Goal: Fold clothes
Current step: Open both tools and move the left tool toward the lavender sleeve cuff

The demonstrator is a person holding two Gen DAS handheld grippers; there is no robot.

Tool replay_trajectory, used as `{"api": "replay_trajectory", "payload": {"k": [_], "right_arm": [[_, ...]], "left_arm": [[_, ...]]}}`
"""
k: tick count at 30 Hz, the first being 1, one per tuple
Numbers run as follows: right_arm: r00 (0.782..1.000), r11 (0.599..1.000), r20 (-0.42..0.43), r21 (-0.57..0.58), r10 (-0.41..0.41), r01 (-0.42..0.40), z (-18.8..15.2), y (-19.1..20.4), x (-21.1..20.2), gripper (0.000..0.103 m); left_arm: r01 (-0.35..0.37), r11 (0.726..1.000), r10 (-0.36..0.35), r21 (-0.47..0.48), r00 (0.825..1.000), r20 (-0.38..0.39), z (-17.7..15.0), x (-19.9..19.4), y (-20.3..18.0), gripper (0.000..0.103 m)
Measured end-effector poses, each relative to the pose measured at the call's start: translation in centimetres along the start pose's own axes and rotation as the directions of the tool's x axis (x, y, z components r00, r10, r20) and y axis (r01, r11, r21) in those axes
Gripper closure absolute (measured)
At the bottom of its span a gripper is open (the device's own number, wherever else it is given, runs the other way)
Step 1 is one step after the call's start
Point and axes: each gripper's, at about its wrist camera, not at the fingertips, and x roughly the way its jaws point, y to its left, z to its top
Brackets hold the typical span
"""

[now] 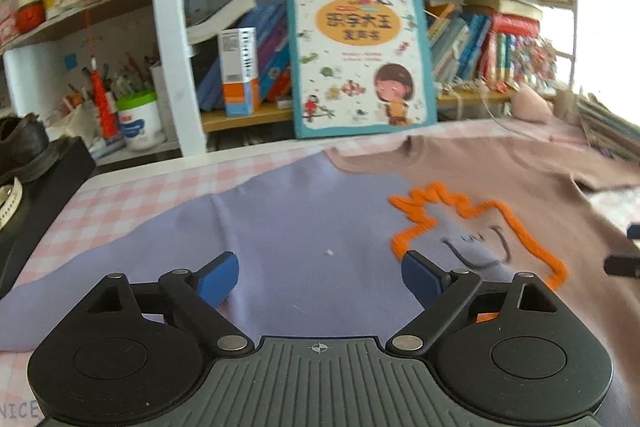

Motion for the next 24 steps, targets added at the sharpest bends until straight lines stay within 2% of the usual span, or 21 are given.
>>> {"api": "replay_trajectory", "payload": {"k": [3,8,13,19,24], "right_arm": [[0.998,0.998,-0.009,0.017,0.060,-0.060,0.0,0.6,0.0,0.022],[0.993,0.993,-0.037,-0.038,0.114,-0.115,-0.2,1.9,0.4,0.020],[0.988,0.985,-0.050,-0.078,0.149,-0.152,-0.5,2.5,0.8,0.020],[0.984,0.983,-0.043,-0.067,0.171,-0.174,-0.4,2.7,0.9,0.020],[0.980,0.975,-0.040,-0.106,0.194,-0.197,0.0,3.5,0.6,0.018]], "left_arm": [[-0.013,1.000,0.013,-0.008,1.000,0.013,-0.4,-0.4,-0.6,0.008],[-0.011,0.994,0.012,-0.109,1.000,0.008,-0.1,0.4,-0.8,0.007],[-0.044,0.996,0.042,-0.079,0.999,-0.030,-0.1,1.1,-1.5,0.007],[-0.050,0.995,0.047,-0.086,0.998,-0.033,-0.3,0.8,-1.4,0.006],[-0.059,0.994,0.056,-0.095,0.998,-0.035,-0.2,1.0,-1.4,0.006]]}}
